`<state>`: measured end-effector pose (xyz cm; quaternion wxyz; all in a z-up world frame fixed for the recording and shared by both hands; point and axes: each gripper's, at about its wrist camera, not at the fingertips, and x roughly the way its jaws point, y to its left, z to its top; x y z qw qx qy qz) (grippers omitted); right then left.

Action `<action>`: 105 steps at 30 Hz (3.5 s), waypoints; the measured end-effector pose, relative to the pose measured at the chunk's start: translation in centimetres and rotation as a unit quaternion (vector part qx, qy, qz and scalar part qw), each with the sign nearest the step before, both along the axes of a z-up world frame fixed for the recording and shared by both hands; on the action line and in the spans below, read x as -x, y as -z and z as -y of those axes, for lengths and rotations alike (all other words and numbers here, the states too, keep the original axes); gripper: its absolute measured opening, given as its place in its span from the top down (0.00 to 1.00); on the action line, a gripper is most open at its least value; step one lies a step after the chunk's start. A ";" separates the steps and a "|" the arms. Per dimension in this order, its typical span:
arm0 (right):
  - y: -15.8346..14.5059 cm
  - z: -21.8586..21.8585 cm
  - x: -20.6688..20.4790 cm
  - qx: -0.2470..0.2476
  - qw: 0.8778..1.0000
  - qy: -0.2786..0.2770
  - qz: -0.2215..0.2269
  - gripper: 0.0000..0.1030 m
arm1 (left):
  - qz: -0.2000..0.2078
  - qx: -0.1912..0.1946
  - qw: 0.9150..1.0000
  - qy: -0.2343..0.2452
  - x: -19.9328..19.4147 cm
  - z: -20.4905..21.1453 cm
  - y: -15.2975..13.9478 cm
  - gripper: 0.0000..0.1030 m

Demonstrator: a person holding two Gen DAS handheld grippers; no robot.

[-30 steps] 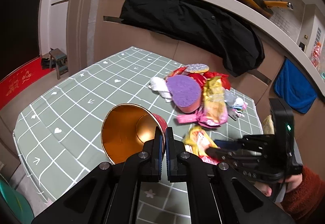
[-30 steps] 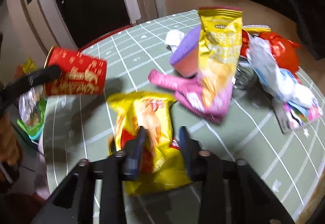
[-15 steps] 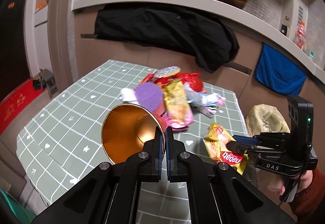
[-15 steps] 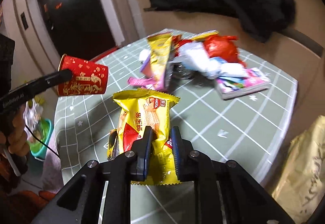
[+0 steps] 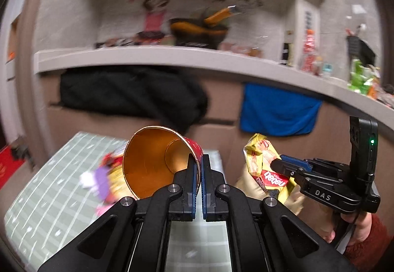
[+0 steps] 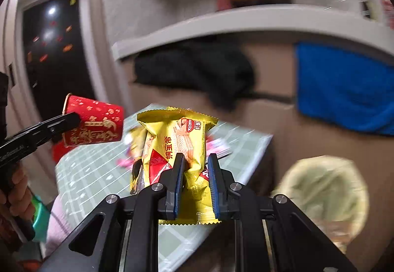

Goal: Collect trash
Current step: 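Carry the red cup and yellow bag over the bin with both grippers, then open both grippers to drop the cup and bag into the bin, then grasp the yellow-pink snack bag with the left gripper while the right gripper grasps the white tissue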

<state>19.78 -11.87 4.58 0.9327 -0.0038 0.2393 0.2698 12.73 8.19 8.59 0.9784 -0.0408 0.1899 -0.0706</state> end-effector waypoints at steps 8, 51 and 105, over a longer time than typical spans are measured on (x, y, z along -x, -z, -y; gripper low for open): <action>-2.5 9.4 1.0 0.020 0.988 0.141 0.052 0.83 | 0.001 0.021 0.993 0.113 -5.4 9.3 0.3 0.97; 9.2 17.9 -8.2 -0.010 0.963 0.247 -0.109 0.72 | -0.206 0.064 0.958 0.188 -19.3 16.8 12.2 0.61; 10.1 -10.2 -6.2 0.044 0.994 -0.004 -0.103 0.71 | -0.151 0.115 0.979 -0.072 -10.1 -17.8 14.2 0.55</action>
